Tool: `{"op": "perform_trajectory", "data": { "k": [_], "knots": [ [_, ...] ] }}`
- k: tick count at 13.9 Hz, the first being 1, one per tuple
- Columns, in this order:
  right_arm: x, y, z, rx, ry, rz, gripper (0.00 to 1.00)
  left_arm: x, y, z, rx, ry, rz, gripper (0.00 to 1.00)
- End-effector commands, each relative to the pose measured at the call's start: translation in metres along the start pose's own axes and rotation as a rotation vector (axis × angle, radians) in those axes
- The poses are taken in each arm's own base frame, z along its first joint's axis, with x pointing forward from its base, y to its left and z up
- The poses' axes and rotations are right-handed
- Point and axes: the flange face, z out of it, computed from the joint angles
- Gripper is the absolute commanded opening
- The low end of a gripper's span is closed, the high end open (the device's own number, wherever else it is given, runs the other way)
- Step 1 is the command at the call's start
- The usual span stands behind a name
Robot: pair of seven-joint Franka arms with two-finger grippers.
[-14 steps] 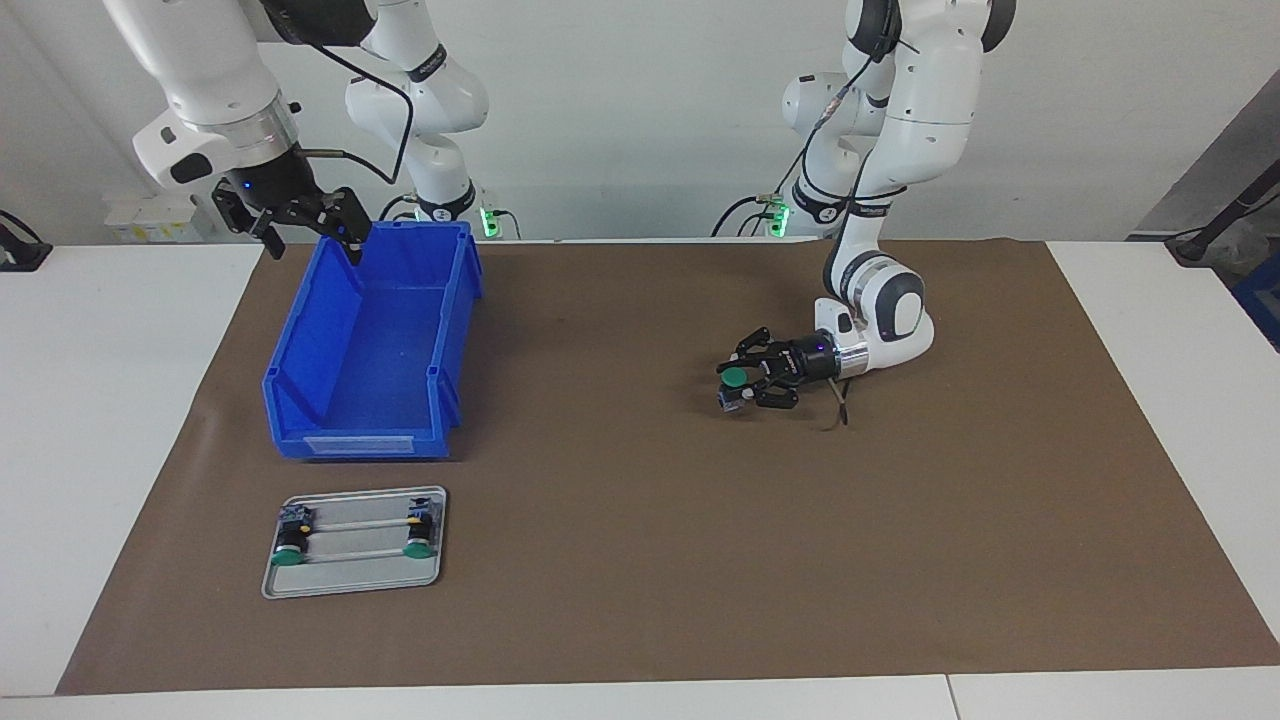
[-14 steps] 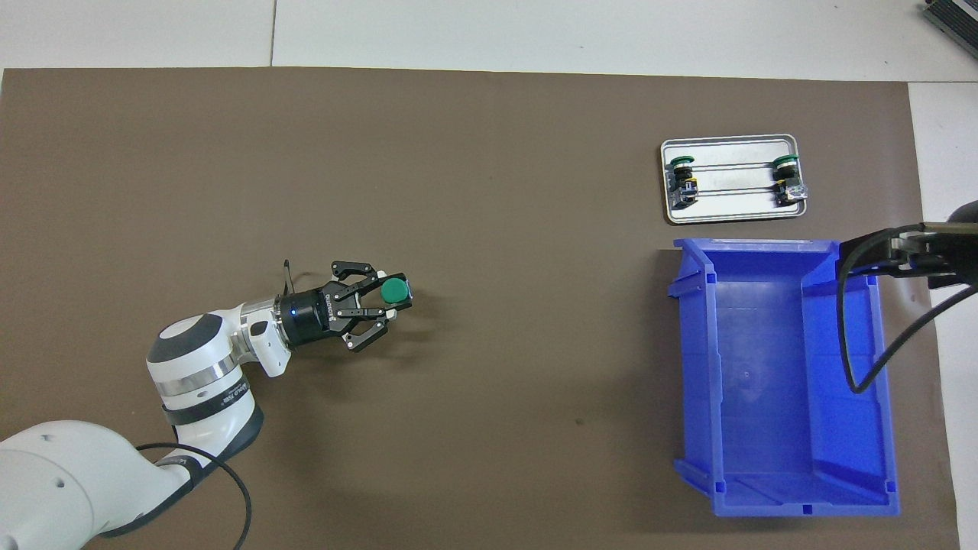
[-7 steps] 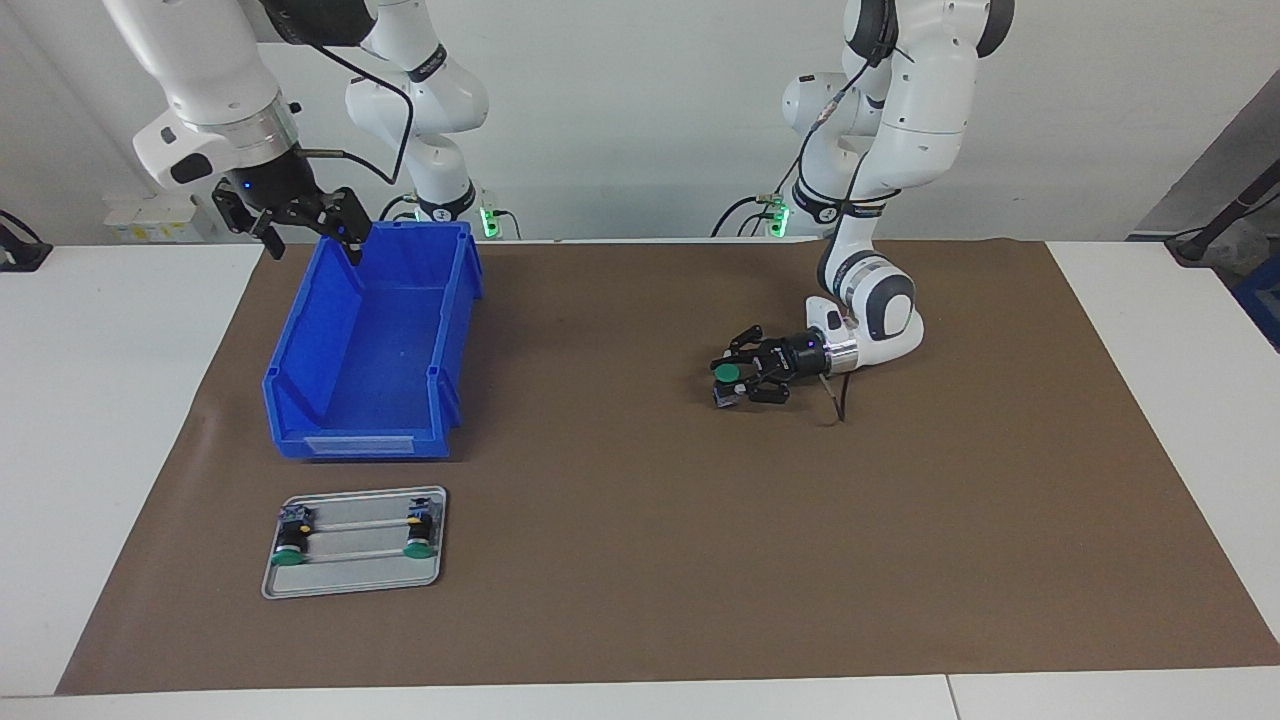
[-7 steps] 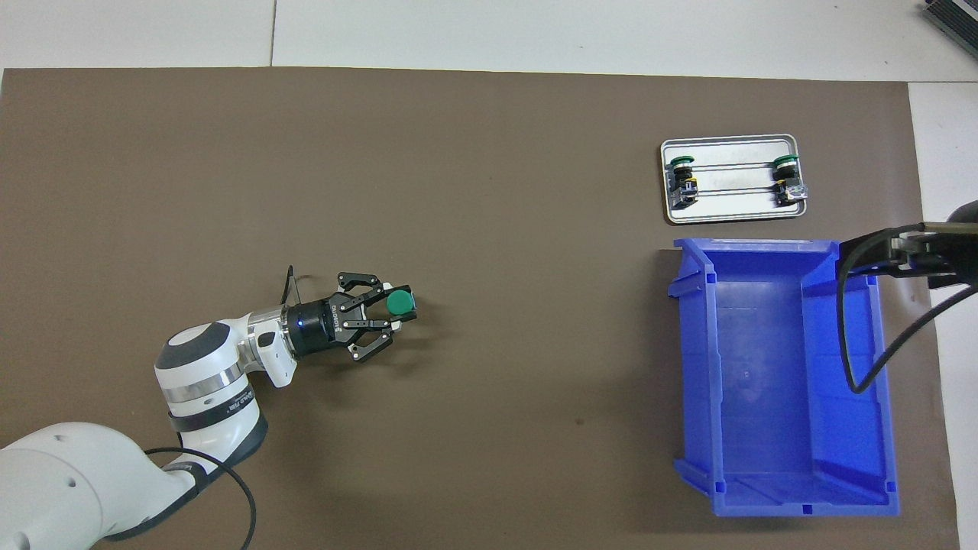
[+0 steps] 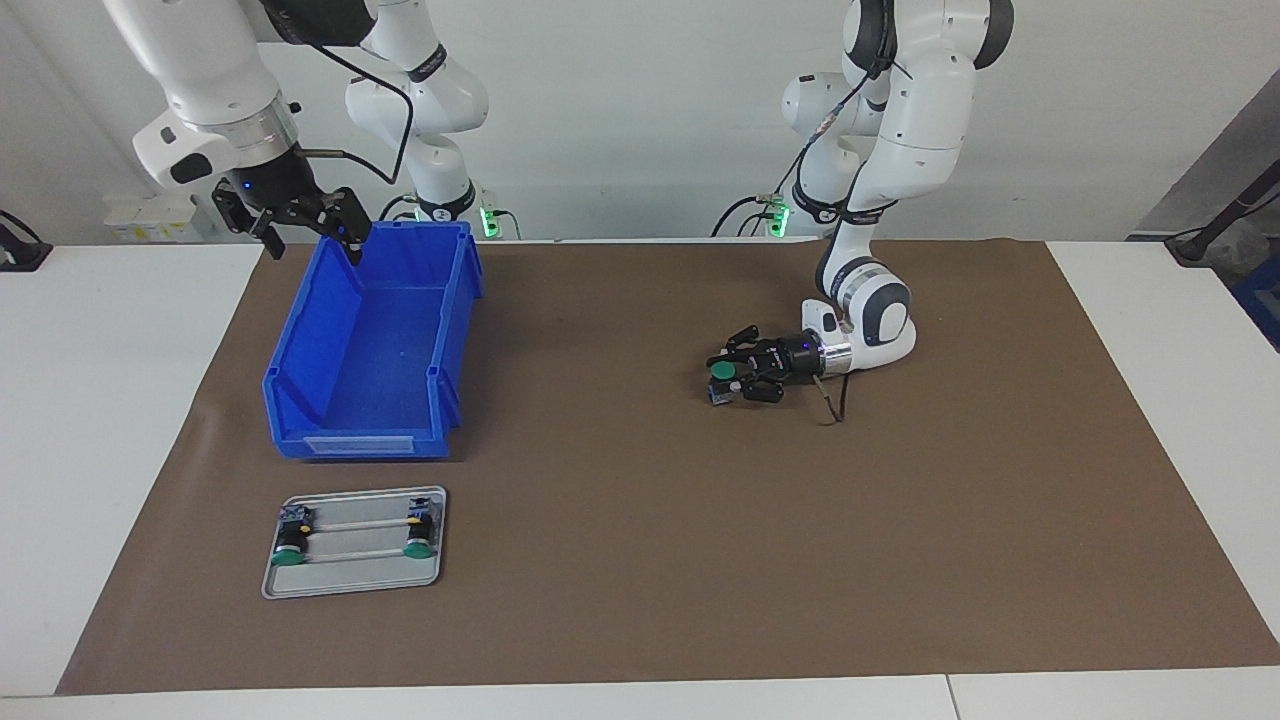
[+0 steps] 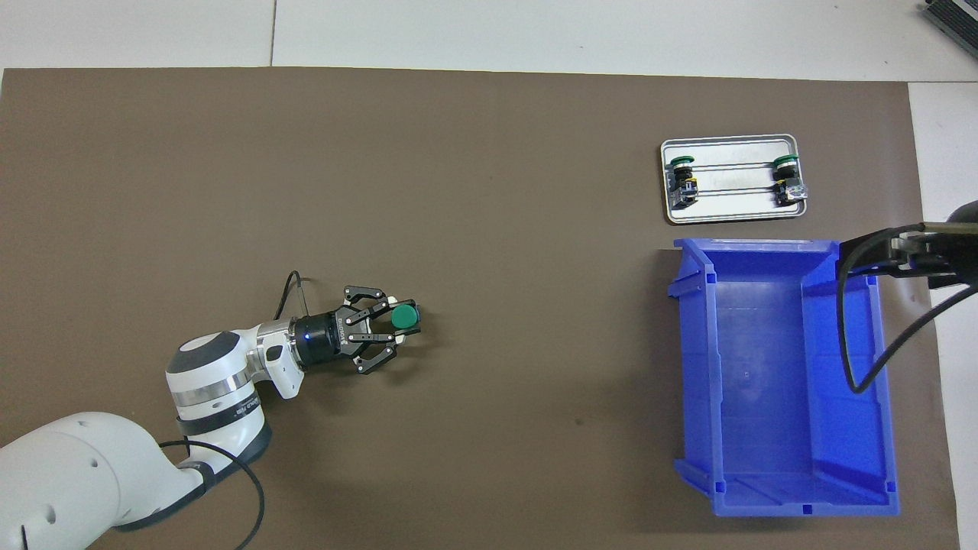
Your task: Place and press button with both arms
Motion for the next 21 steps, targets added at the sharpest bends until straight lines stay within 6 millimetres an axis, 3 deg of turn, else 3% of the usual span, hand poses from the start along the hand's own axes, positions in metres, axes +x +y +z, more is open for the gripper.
{"op": "perform_trajectory", "data": {
  "k": [1, 4, 6, 10, 14, 18, 21],
  "knots": [
    [-0.004, 0.001, -0.002, 0.018, 0.012, 0.001, 1.0, -0.007, -0.006, 0.002, -0.006, -0.015, 0.021, 0.31],
    [-0.004, 0.001, -0.002, 0.018, 0.012, 0.001, 1.0, -0.003, -0.013, 0.005, -0.007, -0.01, 0.034, 0.41],
    [-0.004, 0.001, -0.002, 0.018, 0.012, 0.001, 1.0, -0.003, -0.013, 0.004, -0.005, -0.013, 0.033, 0.57],
    [-0.004, 0.002, -0.002, 0.018, 0.012, 0.003, 1.0, -0.003, -0.014, 0.002, -0.001, -0.014, 0.03, 0.79],
    [-0.004, 0.001, -0.002, 0.018, 0.012, 0.001, 1.0, -0.005, -0.016, -0.001, 0.012, -0.038, 0.027, 0.8],
    [-0.004, 0.001, -0.002, 0.018, 0.012, 0.001, 1.0, -0.001, -0.021, -0.002, 0.019, -0.038, -0.018, 0.92],
    [-0.004, 0.001, -0.002, 0.018, 0.012, 0.001, 1.0, 0.006, -0.025, -0.001, 0.019, -0.029, -0.035, 0.93]
  ]
}}
